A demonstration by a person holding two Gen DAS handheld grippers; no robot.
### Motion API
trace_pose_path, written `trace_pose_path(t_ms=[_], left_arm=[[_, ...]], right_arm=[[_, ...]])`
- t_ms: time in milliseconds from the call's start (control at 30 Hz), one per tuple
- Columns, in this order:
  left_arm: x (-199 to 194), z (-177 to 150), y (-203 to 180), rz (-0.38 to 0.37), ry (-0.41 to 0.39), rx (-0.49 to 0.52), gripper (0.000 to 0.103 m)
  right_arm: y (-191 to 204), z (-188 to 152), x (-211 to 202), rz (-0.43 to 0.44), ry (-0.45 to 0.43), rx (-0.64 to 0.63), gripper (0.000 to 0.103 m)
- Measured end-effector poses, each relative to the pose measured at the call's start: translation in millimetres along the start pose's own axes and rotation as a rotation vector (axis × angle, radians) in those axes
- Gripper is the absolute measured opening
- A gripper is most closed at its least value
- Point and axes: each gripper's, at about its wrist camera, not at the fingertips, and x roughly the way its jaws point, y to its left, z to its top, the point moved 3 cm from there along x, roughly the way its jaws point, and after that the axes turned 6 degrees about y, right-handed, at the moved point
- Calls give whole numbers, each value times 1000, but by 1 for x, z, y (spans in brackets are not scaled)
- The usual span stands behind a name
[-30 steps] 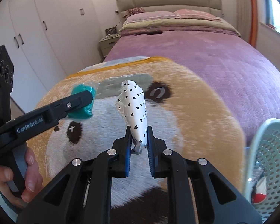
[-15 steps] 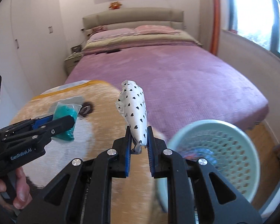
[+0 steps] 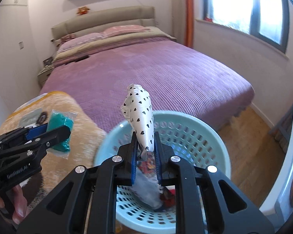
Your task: Collect trash
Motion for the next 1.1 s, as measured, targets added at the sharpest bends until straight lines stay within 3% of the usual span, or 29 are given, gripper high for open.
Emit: trace_pose_path(t_ms=[133,200,267,333,367,533,733,1100], left_arm=[[18,1,-22,-25,24,37,40],[23,2,-28,-27,29,49,59],[24,1,-31,-28,19,50,70],[23,-2,-32,-32,14,54,77],[22,-3,-32,-25,12,54,82],[12,-13,-26,-5,-12,40,83],[-18,-35,-14,114,-91,21,89],[-58,-68,1,314,-286,-3,91]], right_arm=[[-26,-7,10,1,41,65,15],[-36,-12,16,10,69,100,22],[-44,-16,21,21,89,125,29],[-48,-22,22,16,94,142,55],[-49,-20,22,18,92,146,56],[-54,-28,16,42,82,156,56],[-37,-35,-7,86,14,130,57],[7,-57,-55,-22,-275,5,57]])
